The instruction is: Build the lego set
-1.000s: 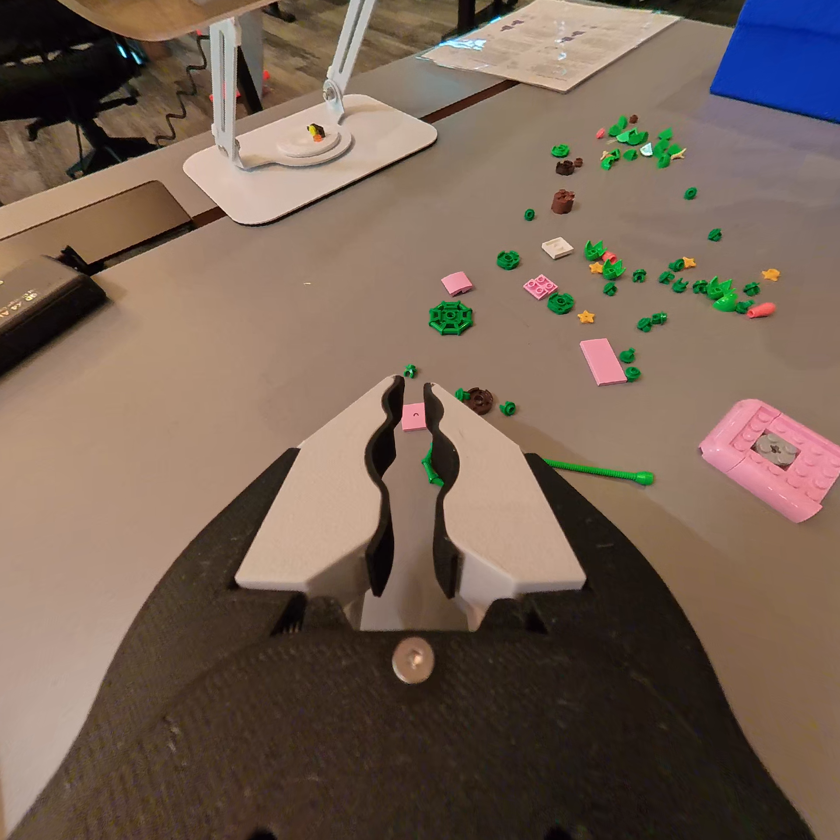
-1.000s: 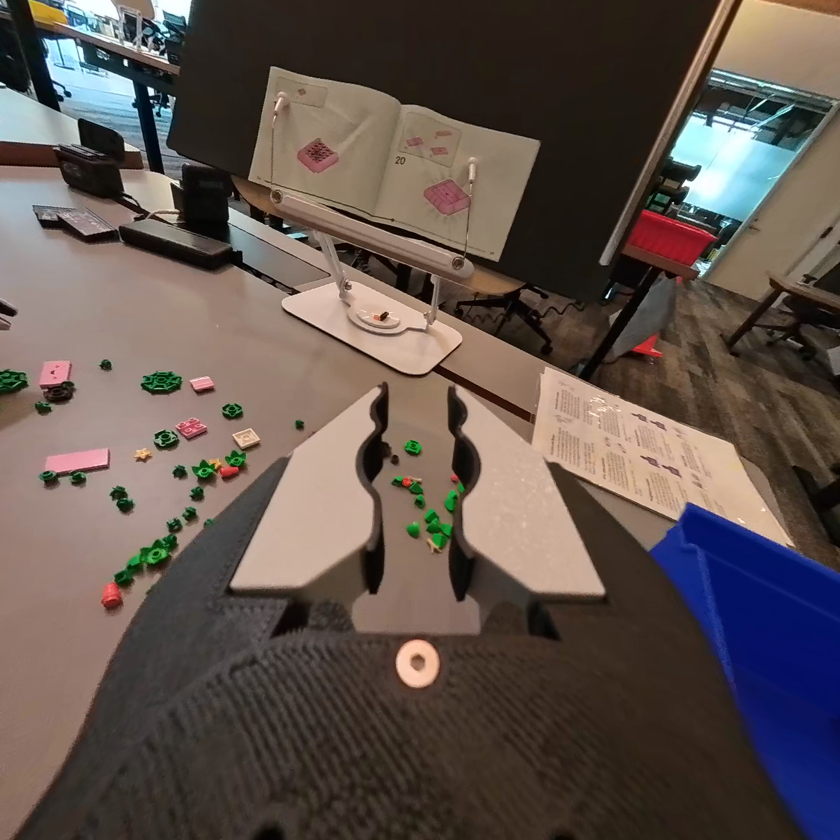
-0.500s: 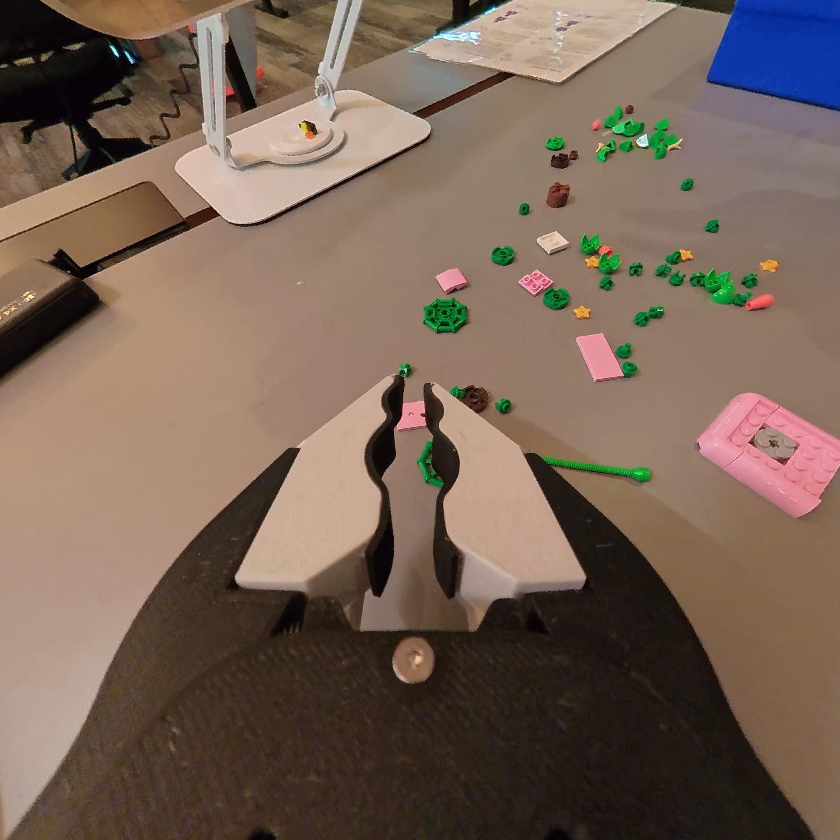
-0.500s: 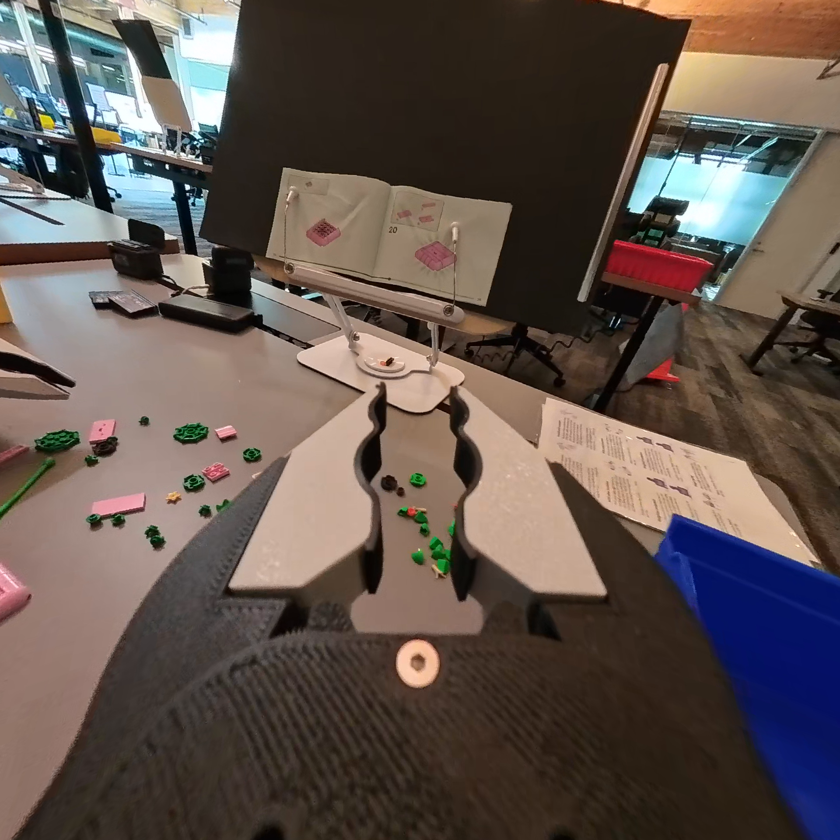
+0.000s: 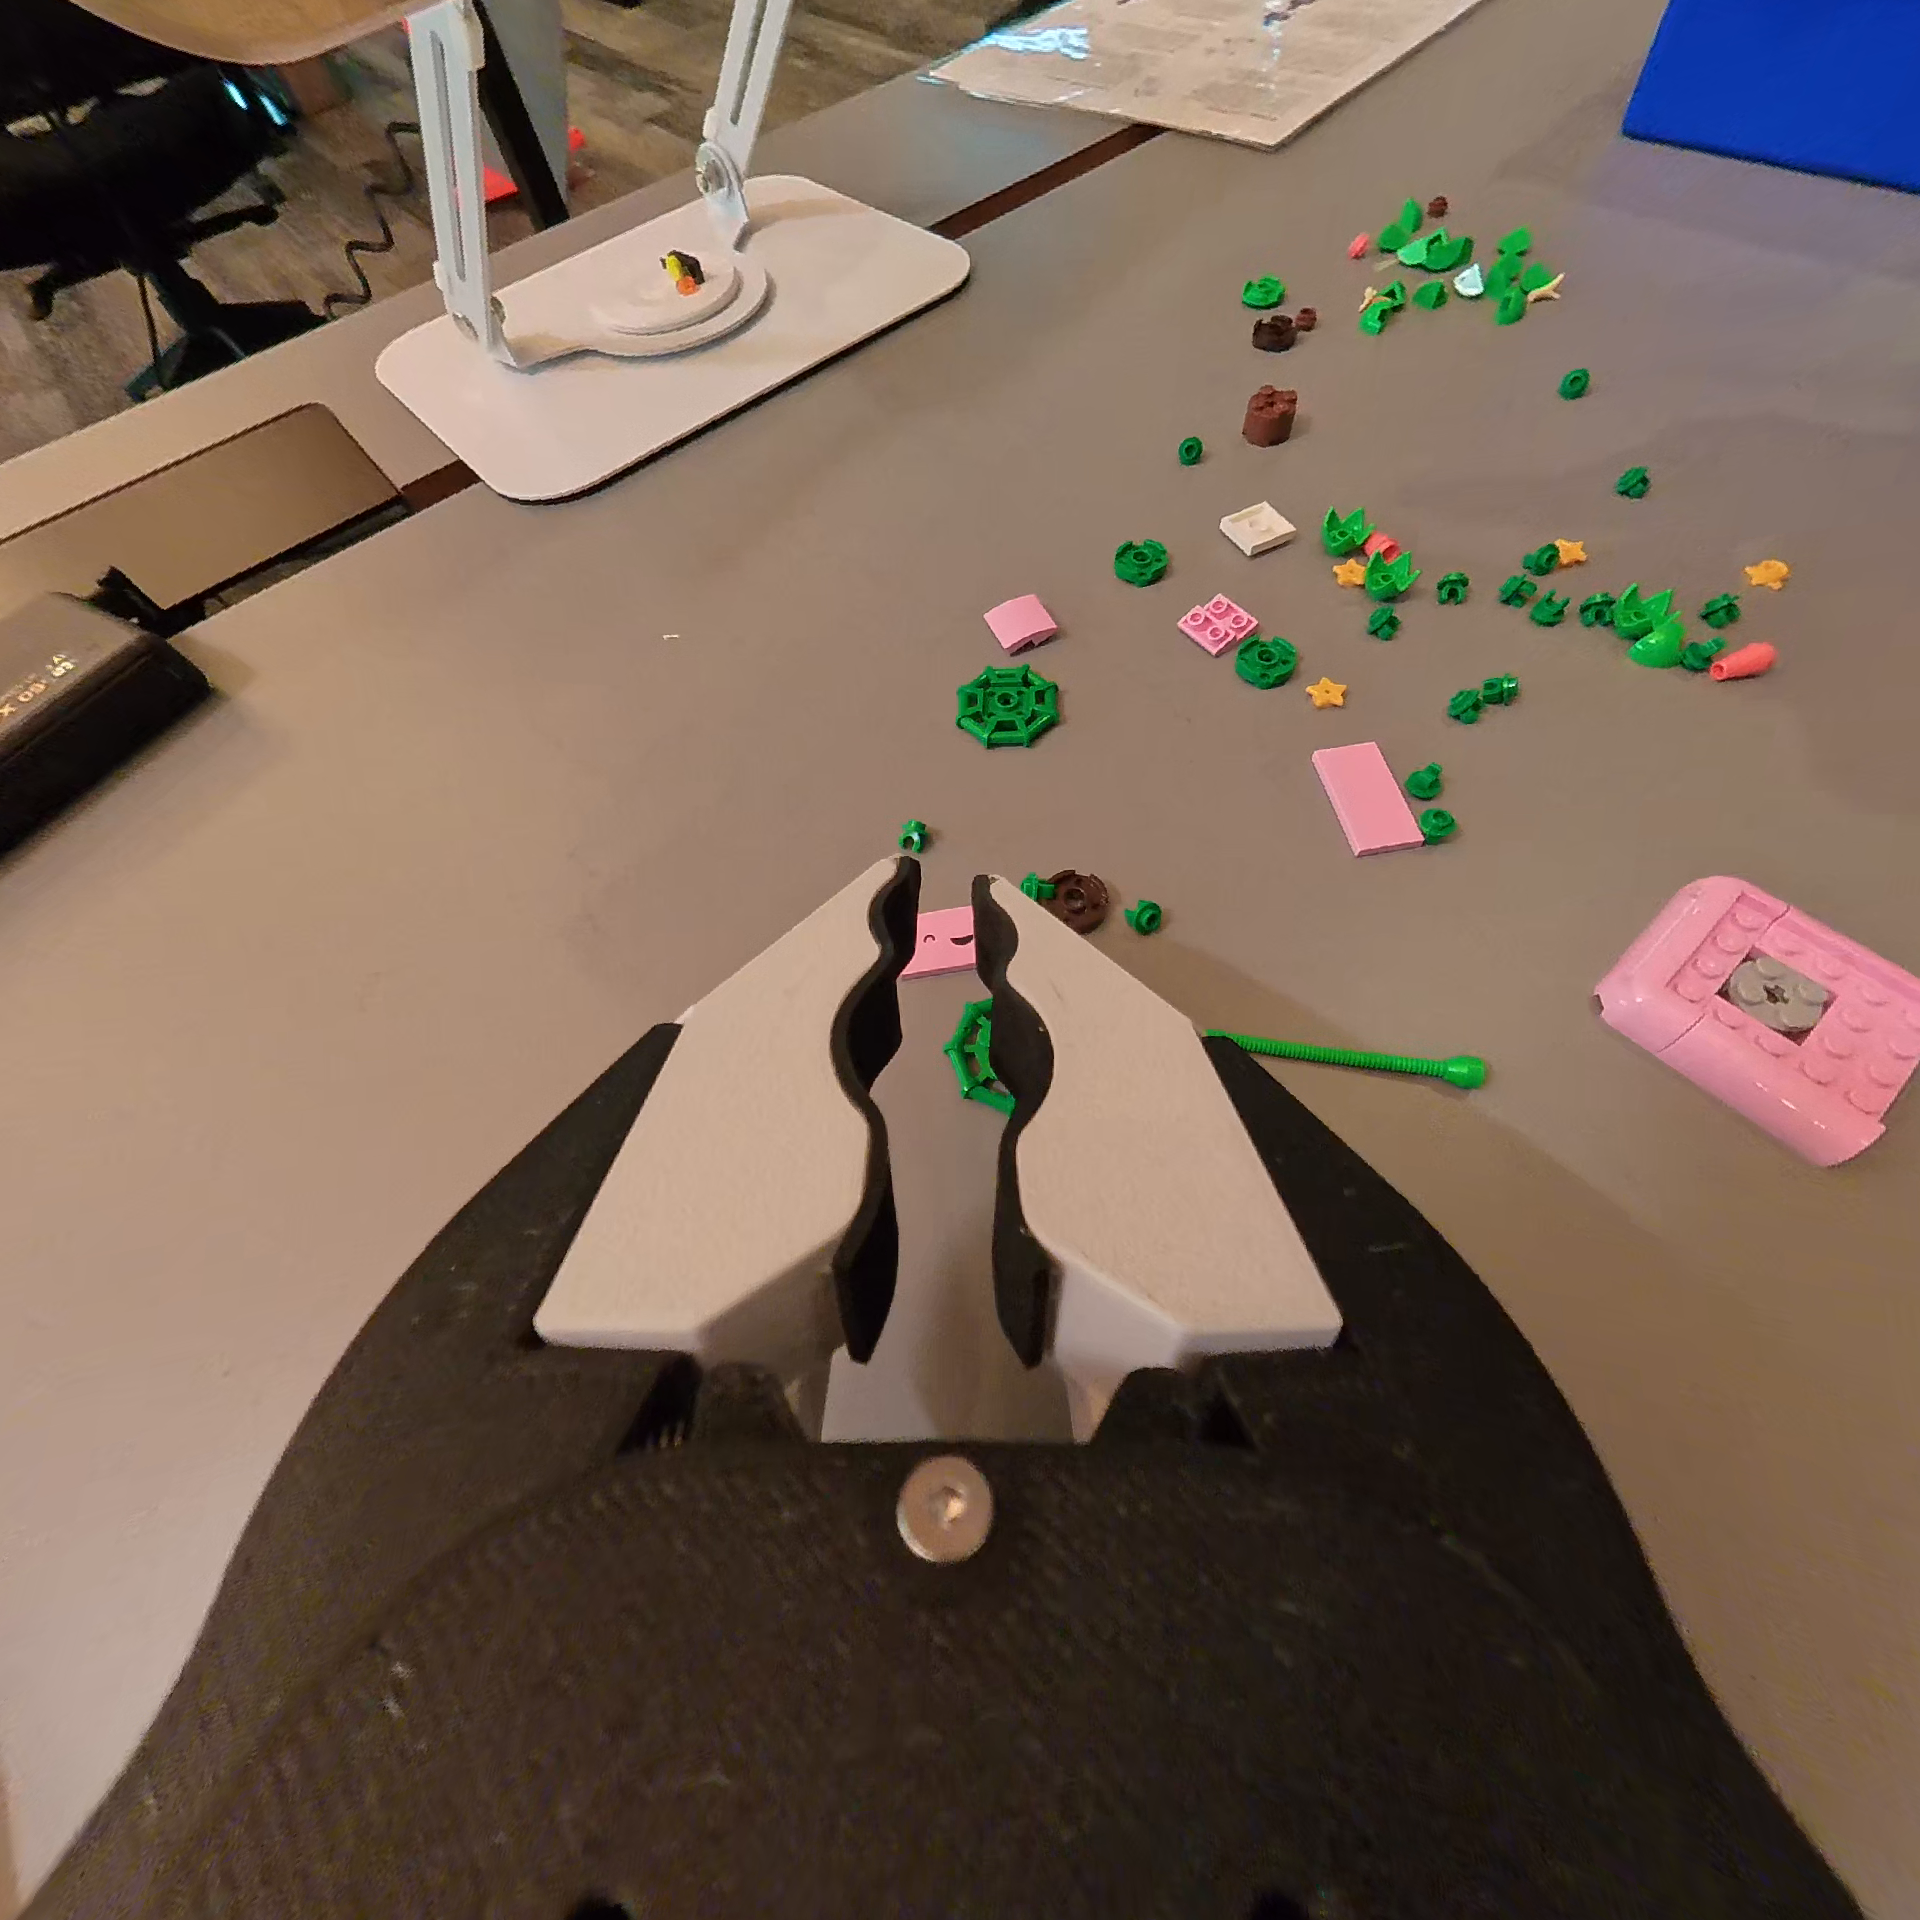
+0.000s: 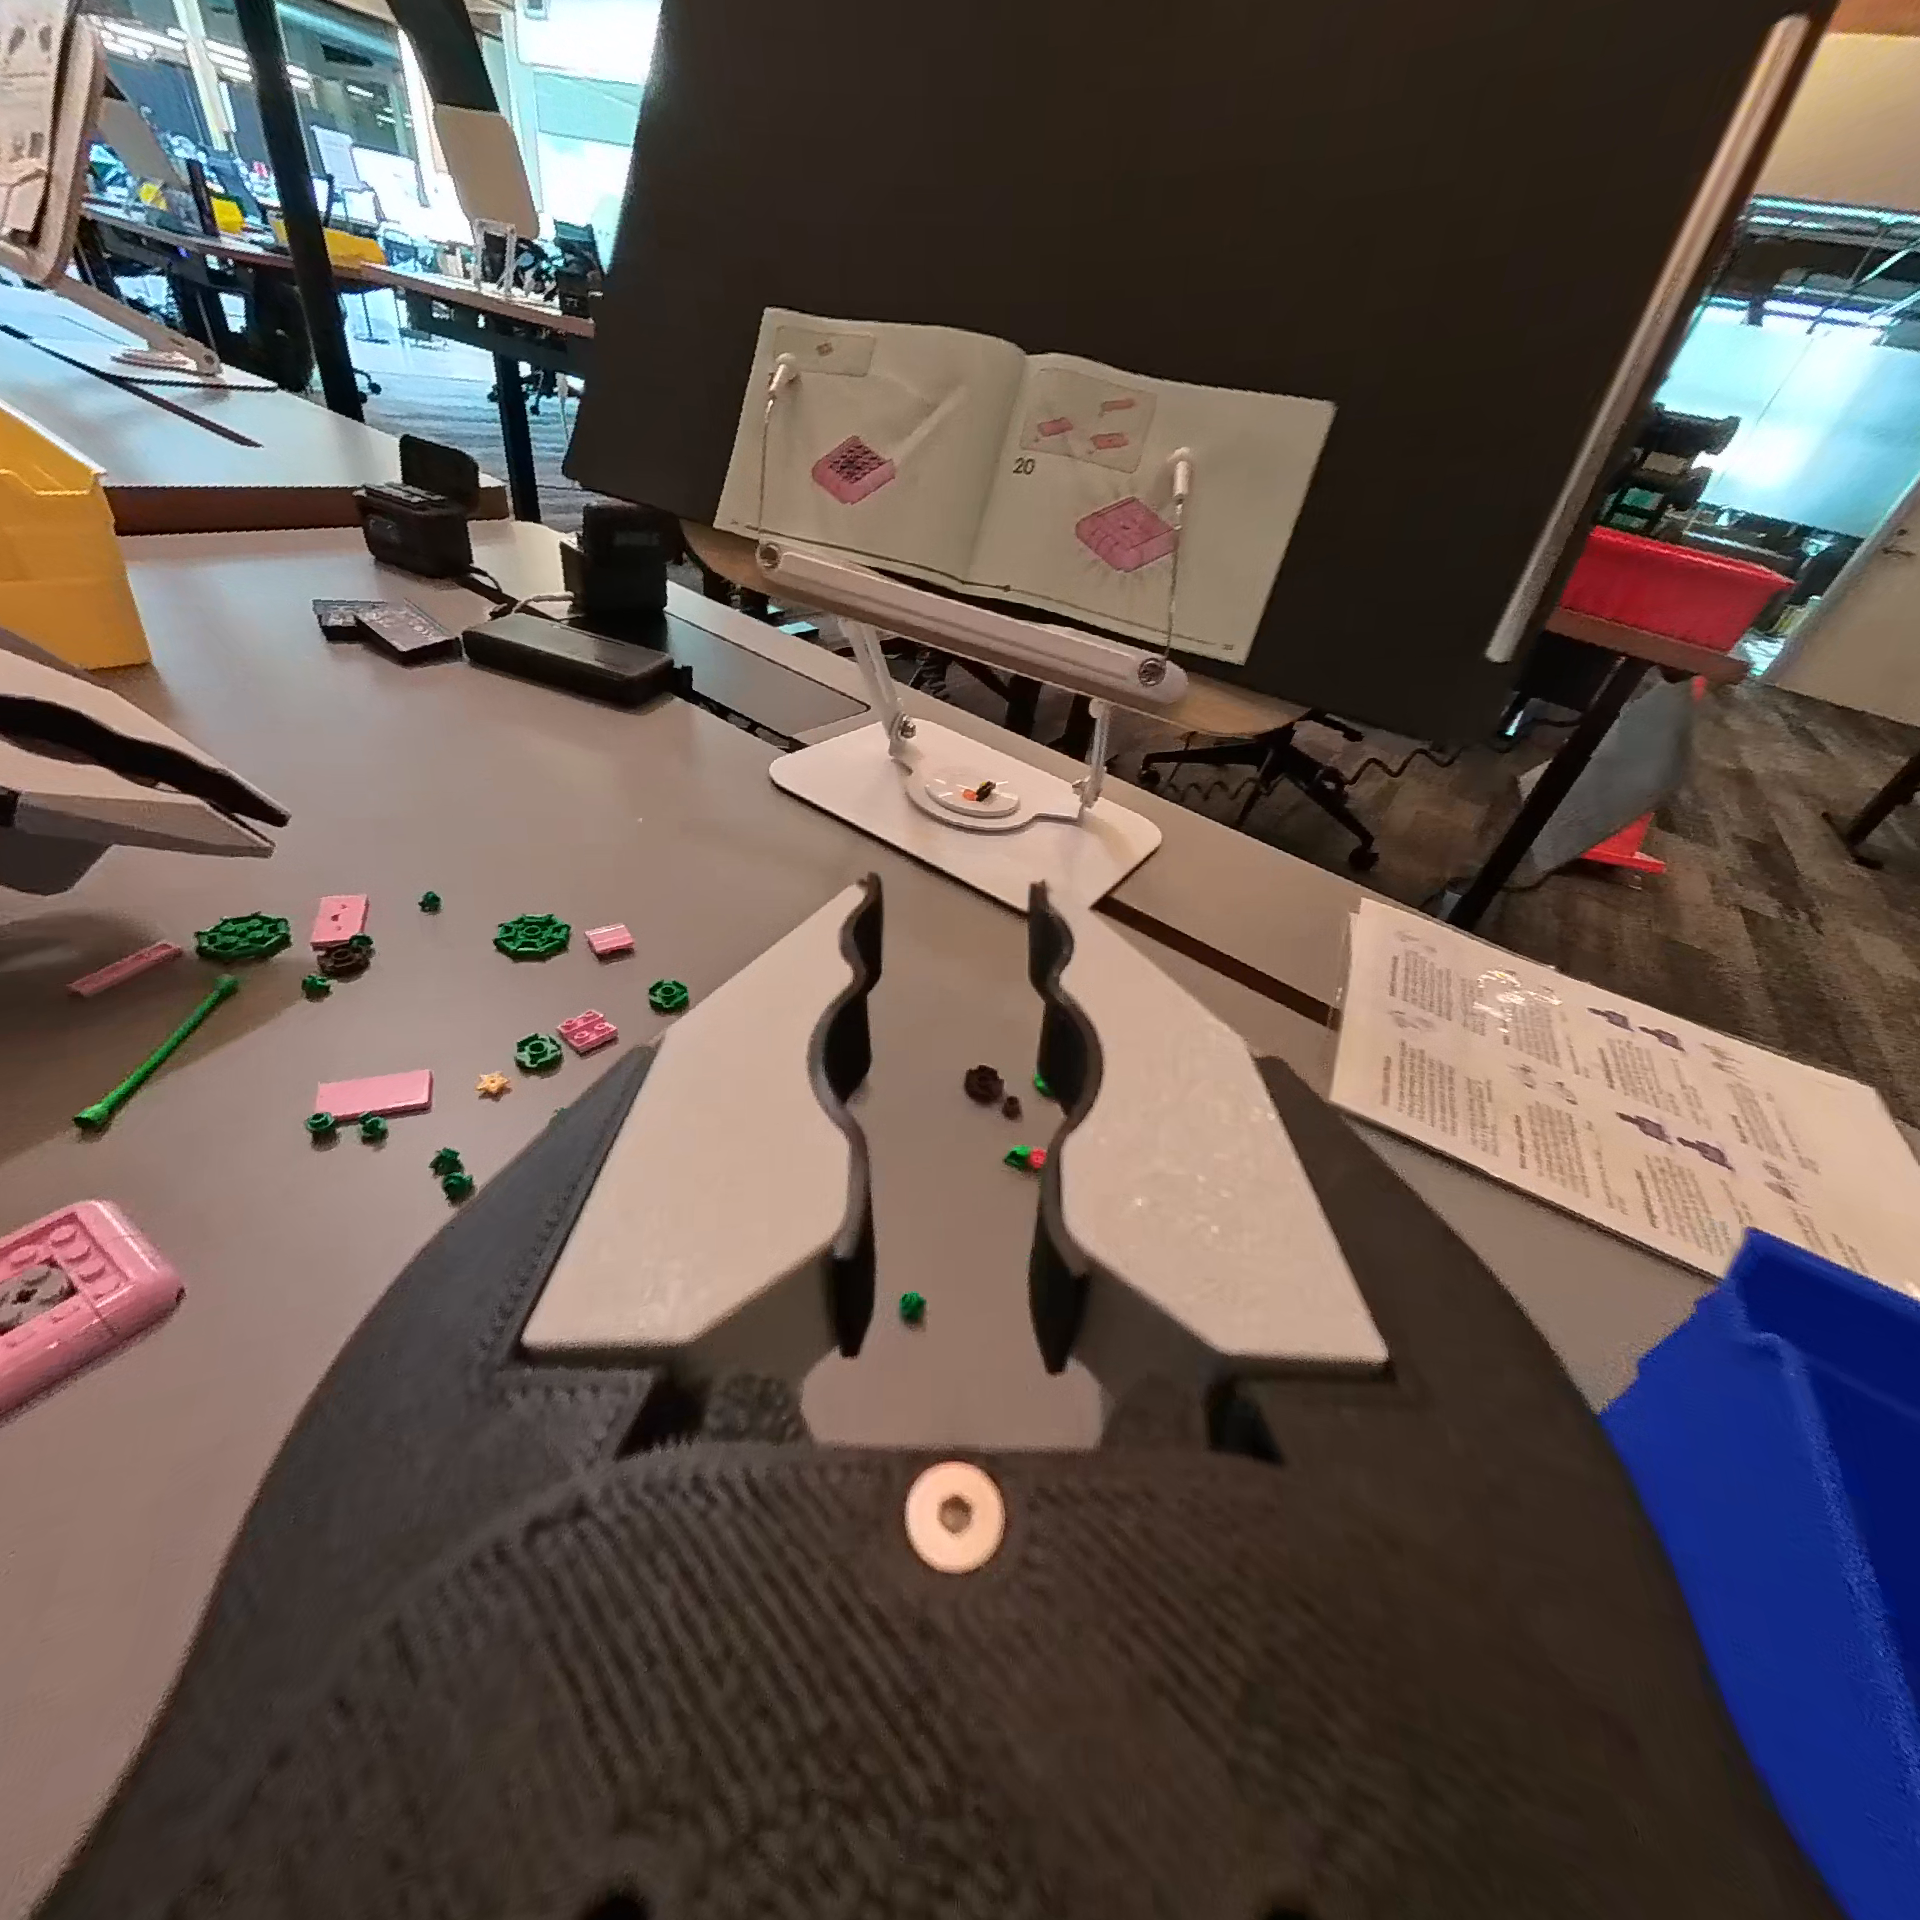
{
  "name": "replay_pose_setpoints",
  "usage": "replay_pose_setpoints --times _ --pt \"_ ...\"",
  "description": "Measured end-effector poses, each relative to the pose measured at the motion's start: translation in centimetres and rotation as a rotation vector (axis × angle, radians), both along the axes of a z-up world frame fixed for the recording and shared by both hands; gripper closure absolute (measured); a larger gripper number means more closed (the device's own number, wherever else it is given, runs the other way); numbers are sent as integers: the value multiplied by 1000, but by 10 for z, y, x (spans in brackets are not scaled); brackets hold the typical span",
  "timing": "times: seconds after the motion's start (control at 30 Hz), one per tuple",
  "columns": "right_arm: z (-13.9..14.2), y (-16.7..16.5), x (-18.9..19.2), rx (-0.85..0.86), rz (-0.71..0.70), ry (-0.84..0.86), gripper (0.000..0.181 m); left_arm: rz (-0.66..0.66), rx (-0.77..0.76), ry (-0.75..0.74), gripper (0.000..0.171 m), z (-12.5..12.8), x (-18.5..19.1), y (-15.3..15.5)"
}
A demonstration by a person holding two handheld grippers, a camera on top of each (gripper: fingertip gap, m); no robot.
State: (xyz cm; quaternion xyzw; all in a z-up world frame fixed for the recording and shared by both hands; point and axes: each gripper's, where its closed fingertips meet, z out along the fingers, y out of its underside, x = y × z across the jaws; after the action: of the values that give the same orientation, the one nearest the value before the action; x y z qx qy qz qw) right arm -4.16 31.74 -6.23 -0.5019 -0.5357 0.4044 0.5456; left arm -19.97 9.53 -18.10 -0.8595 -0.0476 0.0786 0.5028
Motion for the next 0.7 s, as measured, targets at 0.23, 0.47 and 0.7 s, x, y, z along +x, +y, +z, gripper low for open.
replay_pose_setpoints --times 0.23,0.47,0.7 --pt "-7 -11 -6 -5 33 -18 155 -4 -10 1 164 -2 1 0" --pt "-18 -17 -12 -10 54 -52 154 -9 -21 6 164 -3 2 1" --pt "-24 -19 -15 -9 60 -72 154 -13 -30 14 163 -4 3 1"
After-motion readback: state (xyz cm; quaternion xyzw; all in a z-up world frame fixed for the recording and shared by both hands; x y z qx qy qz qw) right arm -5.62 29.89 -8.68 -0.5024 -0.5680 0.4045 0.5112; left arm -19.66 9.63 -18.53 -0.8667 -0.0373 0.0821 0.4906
